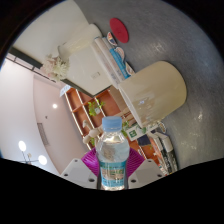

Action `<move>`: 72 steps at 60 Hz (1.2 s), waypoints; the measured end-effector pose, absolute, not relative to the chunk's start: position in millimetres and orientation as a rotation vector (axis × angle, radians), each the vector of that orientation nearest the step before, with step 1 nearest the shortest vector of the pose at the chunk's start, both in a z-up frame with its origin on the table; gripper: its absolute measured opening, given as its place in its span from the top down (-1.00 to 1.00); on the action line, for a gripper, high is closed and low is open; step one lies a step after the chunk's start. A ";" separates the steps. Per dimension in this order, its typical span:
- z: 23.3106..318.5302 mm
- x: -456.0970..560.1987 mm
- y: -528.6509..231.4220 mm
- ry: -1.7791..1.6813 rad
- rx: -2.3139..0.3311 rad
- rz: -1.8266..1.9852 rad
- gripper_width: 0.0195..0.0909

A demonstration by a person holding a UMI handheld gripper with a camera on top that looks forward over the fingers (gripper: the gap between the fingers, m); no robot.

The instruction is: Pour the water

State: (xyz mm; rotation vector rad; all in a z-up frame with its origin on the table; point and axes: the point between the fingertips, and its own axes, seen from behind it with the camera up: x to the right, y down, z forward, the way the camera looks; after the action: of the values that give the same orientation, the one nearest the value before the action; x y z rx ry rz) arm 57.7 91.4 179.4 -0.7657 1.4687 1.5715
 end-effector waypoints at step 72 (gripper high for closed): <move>163.8 284.4 50.8 0.491 -1.717 -0.430 0.66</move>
State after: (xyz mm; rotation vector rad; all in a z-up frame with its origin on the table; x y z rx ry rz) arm 284.4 50.8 163.8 -1.7167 0.4912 -0.4300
